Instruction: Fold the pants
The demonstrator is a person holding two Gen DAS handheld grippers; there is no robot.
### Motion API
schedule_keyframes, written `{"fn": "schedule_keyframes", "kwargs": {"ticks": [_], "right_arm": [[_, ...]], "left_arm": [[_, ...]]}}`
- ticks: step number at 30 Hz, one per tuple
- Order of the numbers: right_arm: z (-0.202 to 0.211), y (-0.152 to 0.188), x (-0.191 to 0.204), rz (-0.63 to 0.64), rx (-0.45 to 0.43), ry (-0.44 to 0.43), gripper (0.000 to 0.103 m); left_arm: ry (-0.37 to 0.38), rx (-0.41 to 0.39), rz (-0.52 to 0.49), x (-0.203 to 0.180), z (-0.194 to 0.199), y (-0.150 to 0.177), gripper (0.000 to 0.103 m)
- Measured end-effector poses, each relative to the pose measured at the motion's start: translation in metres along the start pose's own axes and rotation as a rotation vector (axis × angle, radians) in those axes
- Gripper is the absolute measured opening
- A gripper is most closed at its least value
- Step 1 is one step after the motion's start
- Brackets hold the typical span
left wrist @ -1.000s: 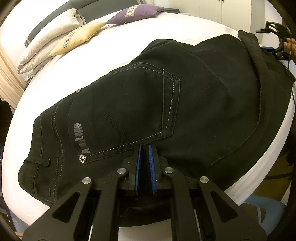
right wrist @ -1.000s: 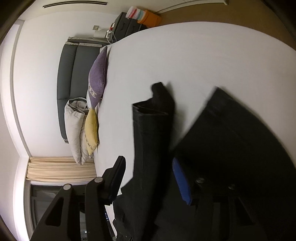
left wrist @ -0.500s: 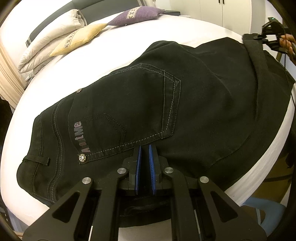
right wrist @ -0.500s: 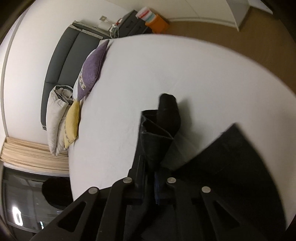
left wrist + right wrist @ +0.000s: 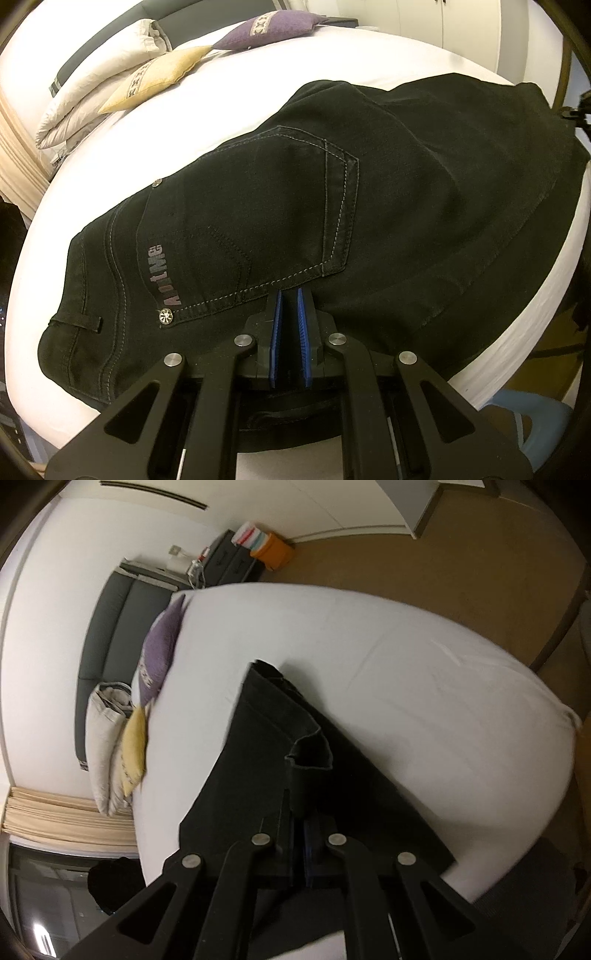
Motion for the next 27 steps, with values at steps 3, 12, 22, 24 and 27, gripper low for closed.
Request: {"fn": "schedule_keyframes", "kwargs": {"ticks": [3,12,22,24,27], "right_arm": [[0.010,0.005,-0.001,0.013,-0.010,0.000,0.004],[0.002,0.020,-0.038,-0.043,0.003,0.027,0.003],[0.011,0.025,-0.035,-0.033,-0.008,0.066,0.003],[0.010,0.027,-0.037,-0.031,-0.007,0.075,0.003],[0.003,0.026,-0.043,-0.043,0.007,0.079,0.003]], "left_arm": [[-0.006,0.002,-0.005,-0.002,0.000,-0.002,0.009],[-0.031,-0.002,-0.025,-0.009,-0.001,-0.005,0.009],[-0.027,-0.002,-0.055,-0.012,0.001,-0.002,0.009],[-0.026,-0.003,-0.065,-0.012,0.001,-0.002,0.009],[-0.030,-0.014,-0.076,-0.013,0.000,-0.001,0.009]]}}
Point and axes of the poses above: each gripper's, at about its wrist camera, not at the fingertips, and z roughly against the way its jaws point, x to its left, y to its underside, the point moved 9 cm from there along -z, roughly the way its jaws point, and after that the axes turned 10 degrees about x, right-handed, at the moved point
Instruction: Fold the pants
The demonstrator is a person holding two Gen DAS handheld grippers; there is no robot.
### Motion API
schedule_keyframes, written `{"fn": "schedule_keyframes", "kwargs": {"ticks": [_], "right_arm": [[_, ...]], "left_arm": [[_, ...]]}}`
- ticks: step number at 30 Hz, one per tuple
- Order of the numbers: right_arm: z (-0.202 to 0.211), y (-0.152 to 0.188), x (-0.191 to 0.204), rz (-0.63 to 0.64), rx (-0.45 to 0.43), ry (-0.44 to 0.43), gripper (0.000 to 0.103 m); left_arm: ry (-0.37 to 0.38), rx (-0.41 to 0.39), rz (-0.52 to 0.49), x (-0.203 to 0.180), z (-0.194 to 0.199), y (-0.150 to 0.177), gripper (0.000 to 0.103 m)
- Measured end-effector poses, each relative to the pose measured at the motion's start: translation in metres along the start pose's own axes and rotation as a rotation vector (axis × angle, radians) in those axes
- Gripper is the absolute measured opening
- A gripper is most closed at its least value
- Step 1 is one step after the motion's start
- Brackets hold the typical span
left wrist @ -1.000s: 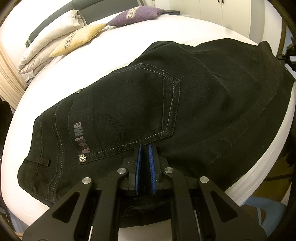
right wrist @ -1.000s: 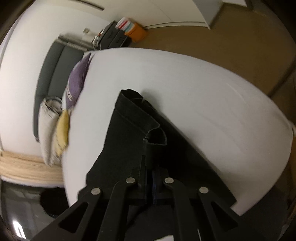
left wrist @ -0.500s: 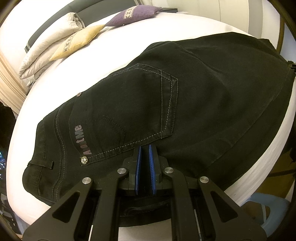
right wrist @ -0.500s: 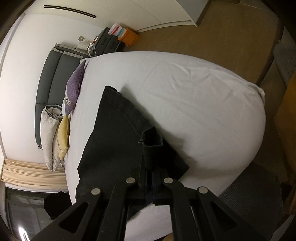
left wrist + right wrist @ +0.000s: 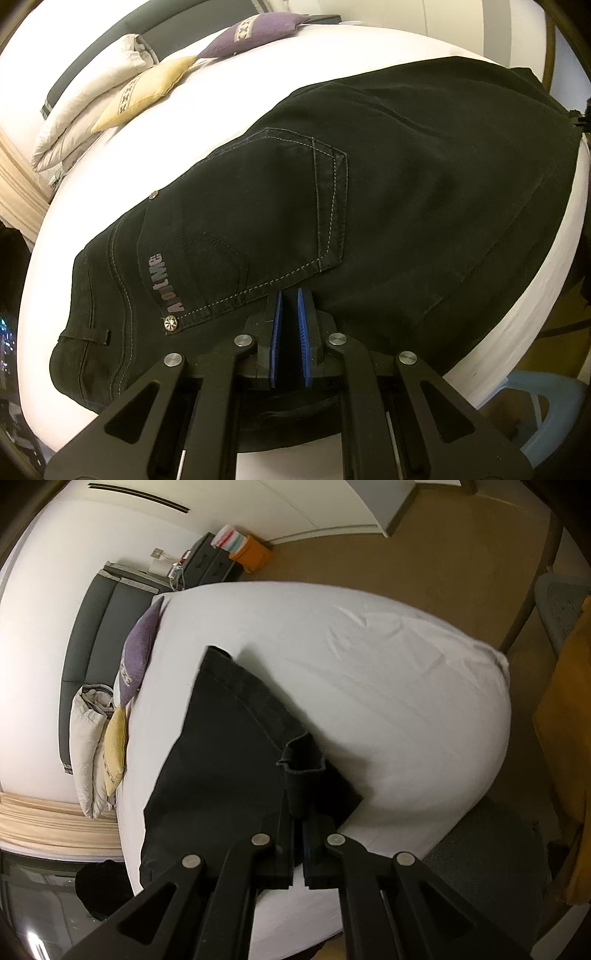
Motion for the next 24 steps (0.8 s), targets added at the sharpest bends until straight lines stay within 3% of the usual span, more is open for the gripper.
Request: {"fn": "schedule_keyframes", "kwargs": {"ticks": [19,22,24], "right_arm": [[-0.002,-0.003,-0.008,0.054,-0.012,0.038,0.002],[0.005,-0.003,-0.004,0.065,-0.006,0.002,0.009],[0.008,-0.003,-0.003,0.076,-0.006,-0.011,0.009]], "left_arm": [[0.020,-0.012,0.011,0.009,0.013,0.023,0.009],[0.096,-0.069,0.006,0.010,0.037,0.026,0.009],[0.094,-0.097,-0.065,0.007,0.049,0.033,0.021]]}}
Point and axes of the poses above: each gripper's, at about its wrist camera, not at the fingertips, and z roughly against the way its jaws point, x to its left, y to its underside, the point moved 9 cm from there along -z, roughly the way its jaws point, and after that the axes turned 10 degrees about x, right-handed, at the moved point
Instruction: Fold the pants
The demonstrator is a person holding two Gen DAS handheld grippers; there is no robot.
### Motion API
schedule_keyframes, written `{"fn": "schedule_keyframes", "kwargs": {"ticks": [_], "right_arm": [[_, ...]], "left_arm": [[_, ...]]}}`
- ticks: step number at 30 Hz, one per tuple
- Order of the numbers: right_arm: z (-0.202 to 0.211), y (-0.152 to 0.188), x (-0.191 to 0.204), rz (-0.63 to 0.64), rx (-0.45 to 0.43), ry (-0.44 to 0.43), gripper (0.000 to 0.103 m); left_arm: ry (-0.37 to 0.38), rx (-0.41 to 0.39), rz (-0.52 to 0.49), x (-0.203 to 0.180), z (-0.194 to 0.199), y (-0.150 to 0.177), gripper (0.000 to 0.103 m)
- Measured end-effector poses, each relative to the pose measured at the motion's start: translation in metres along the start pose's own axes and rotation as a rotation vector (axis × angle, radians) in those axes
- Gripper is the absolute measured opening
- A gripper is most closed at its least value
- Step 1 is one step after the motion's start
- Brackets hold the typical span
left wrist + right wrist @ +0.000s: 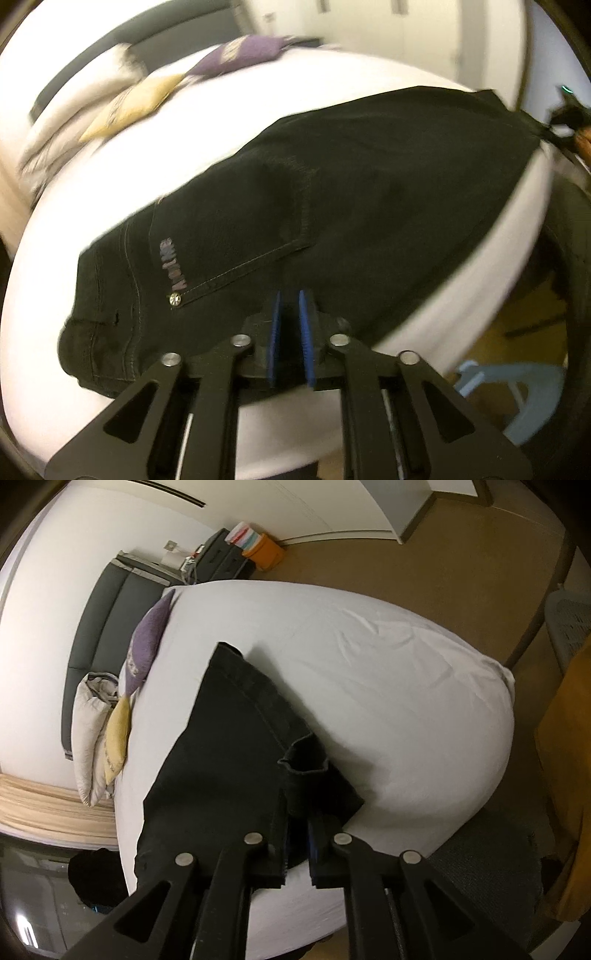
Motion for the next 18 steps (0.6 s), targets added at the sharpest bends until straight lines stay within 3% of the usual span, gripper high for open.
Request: {"fn": "schedule_keyframes", "kwargs": {"ticks": [2,3,6,13,18], "right_arm": [[0.001,0.002,0.002,0.006,-0.004,-0.010,0.012],[0.002,0.003,0.004,0.010,-0.004,-0.007,0.012],[0.005,0.004,0.008,0.017,-0.004,-0.010,0.012],[0.015,0.003,0.019,0.041,-0.024,-0.022,0.012],[0.016,0.004,0.024,0.048,-0.028,-0.026,0.012]], "left_arm": [[-0.077,-0.003,-0.099,-0.003,0.003,0.008,0.070],[-0.113,-0.021,-0.159,-0.004,0.006,0.011,0.077],[-0.235,-0.028,-0.257,-0.001,0.008,0.018,0.078],[-0.325,-0.098,-0.447,-0.011,0.025,0.023,0.078],[-0.373,-0.090,-0.488,-0.002,0.019,0.027,0.078]]}}
Point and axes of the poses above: each gripper's, at about its wrist camera, not at the fingertips, and z roughly against the way its jaws point, x to its left, y to its underside, the point moved 9 cm from there along -z, roughly the way its jaws point, and after that the axes turned 10 degrees about x, right-handed, at the moved point
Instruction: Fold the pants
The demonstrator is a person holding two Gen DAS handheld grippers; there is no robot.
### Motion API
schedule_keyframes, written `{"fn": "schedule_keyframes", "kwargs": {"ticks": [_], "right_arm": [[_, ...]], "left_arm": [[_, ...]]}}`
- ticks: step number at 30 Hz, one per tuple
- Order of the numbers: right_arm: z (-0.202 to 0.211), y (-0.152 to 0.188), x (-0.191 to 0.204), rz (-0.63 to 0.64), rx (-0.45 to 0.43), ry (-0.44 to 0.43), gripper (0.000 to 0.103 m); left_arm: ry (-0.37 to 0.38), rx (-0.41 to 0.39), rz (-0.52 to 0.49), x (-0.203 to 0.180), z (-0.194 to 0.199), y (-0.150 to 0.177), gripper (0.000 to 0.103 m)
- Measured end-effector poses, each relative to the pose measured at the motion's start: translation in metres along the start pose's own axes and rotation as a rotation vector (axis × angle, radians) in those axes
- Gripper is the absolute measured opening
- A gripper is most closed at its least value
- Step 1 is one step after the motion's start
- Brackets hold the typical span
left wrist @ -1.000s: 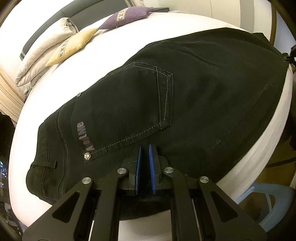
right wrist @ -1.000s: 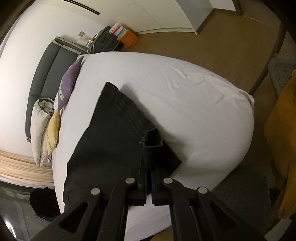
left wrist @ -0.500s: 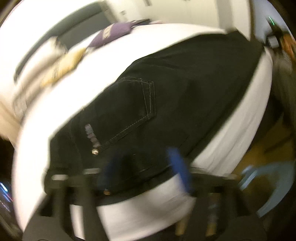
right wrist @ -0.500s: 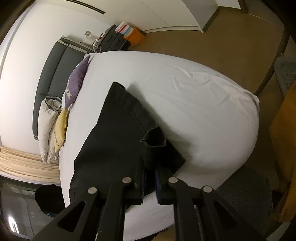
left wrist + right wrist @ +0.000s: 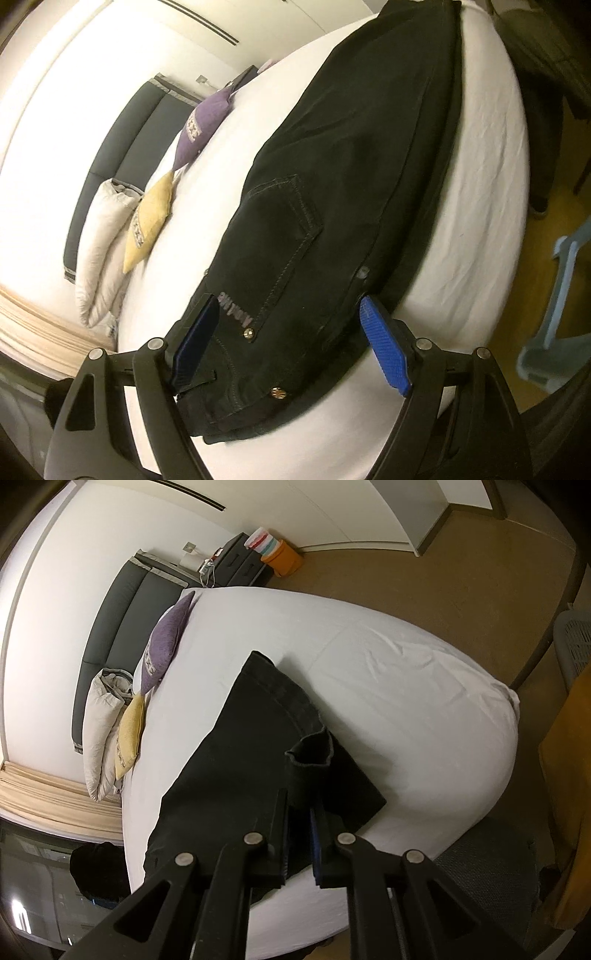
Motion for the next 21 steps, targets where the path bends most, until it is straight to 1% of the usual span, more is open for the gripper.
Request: {"fn": "schedule_keyframes", "kwargs": {"ticks": [1,3,7,9,10,11,12,14,16,17,21], "right_arm": [[0.000,0.000,0.001,0.000,0.000,0.000,0.012],[0.000,0.000,0.001,-0.001,0.000,0.000,0.012],[0.000,0.000,0.001,0.002,0.000,0.000,0.012],[-0.001,0.000,0.001,0.002,-0.001,0.000,0.012],[-0.001,0.000,0.001,0.001,0.000,0.001,0.012],[-0.001,0.001,0.000,0.001,0.002,0.002,0.012],[-0.002,0.001,0.000,0.001,0.003,0.003,0.012],[-0.002,0.002,-0.001,-0.002,0.004,0.007,0.012],[-0.002,0.003,-0.002,0.000,0.003,0.015,0.012],[-0.002,0.003,-0.003,0.003,0.003,0.022,0.010],[-0.005,0.004,-0.005,0.021,0.001,0.075,0.008]], "left_arm": [[-0.005,-0.001,-0.010,-0.004,0.000,-0.008,0.078],[-0.019,-0.003,-0.040,-0.006,-0.001,-0.012,0.078],[-0.037,-0.014,-0.101,-0.016,0.002,-0.011,0.078],[-0.037,-0.003,-0.104,-0.017,-0.002,-0.009,0.068],[-0.026,0.007,-0.101,-0.016,-0.002,-0.008,0.054],[-0.007,0.015,-0.100,-0.018,-0.004,-0.008,0.042],[0.006,0.020,-0.104,-0.020,-0.005,-0.008,0.036],[0.028,0.031,-0.119,-0.027,-0.008,-0.009,0.017],[0.052,0.041,-0.119,-0.032,-0.010,-0.009,0.007],[0.065,0.042,-0.109,-0.032,-0.010,-0.009,0.005],[0.096,0.040,-0.079,-0.032,-0.007,-0.006,0.004]]}}
Point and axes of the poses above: each gripper's, at about its wrist camera, not at the fingertips, and z roughly against the way its jaws point, x to its left, y to its underside, the point moved 9 cm from there along -z, roughly the way its jaws point, and after that the axes turned 10 degrees about x, right-handed, at the moved point
